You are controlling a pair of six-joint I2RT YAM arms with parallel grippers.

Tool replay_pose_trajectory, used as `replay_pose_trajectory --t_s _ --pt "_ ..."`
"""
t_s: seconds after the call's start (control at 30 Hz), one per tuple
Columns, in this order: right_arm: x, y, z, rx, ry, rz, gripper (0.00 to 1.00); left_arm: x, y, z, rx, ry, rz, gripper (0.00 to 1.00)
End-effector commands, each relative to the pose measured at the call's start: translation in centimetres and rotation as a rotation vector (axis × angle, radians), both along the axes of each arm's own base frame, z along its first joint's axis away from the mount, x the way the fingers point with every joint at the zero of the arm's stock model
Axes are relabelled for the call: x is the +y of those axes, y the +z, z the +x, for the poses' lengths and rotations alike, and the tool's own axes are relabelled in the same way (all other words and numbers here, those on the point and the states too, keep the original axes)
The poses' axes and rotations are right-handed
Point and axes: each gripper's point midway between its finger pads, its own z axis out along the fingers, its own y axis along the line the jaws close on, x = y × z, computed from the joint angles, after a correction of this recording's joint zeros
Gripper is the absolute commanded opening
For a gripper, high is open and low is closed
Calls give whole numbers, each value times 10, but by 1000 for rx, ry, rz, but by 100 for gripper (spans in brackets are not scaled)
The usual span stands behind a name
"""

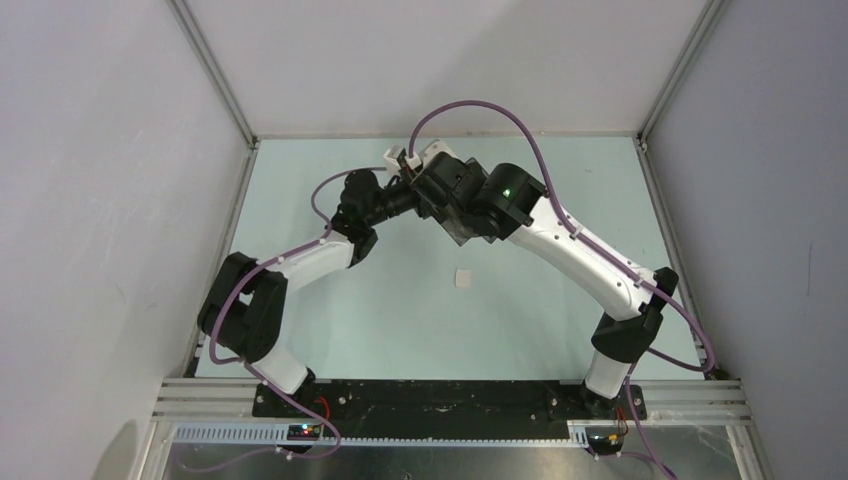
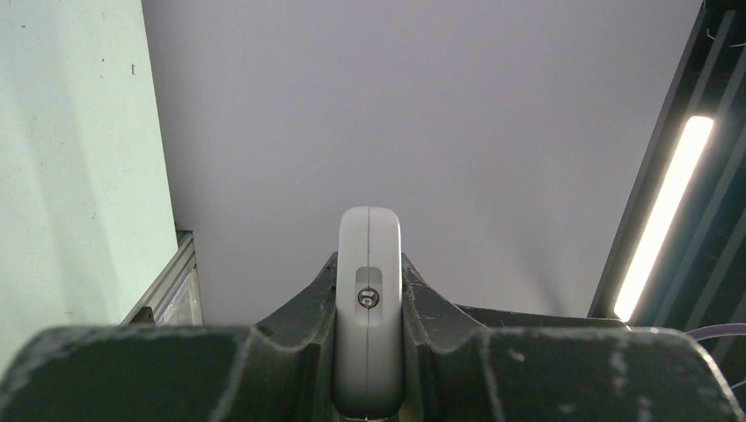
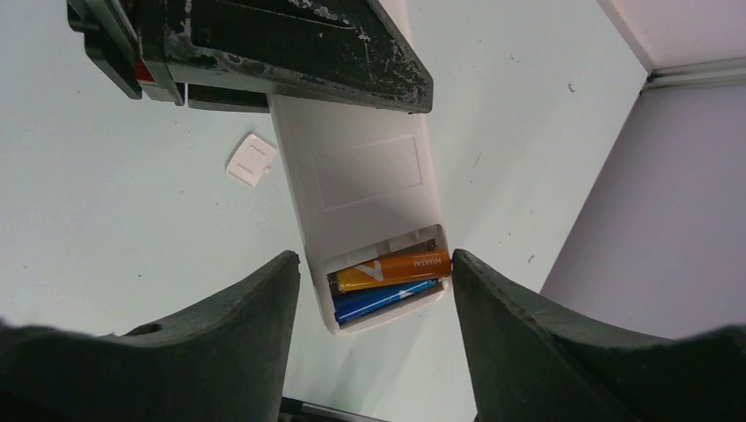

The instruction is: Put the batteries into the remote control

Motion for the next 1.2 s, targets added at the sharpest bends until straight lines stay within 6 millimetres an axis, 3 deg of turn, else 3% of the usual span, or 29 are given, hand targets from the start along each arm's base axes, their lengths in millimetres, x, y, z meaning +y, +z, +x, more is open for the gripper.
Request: replay_pose_trajectory --t_s 0.0,0.37,0.83,1.17 --pt "1 1 0 -4 -4 6 66 7 27 -10 -53 -2 -41 0" --pt "5 -6 -4 -1 22 -39 53 9 35 -11 -34 1 -65 0" --pt "8 -25 -14 39 42 -66 46 18 57 -11 -48 20 -102 0" --pt "11 -17 -18 131 1 151 47 21 71 -18 -127 -2 -95 0"
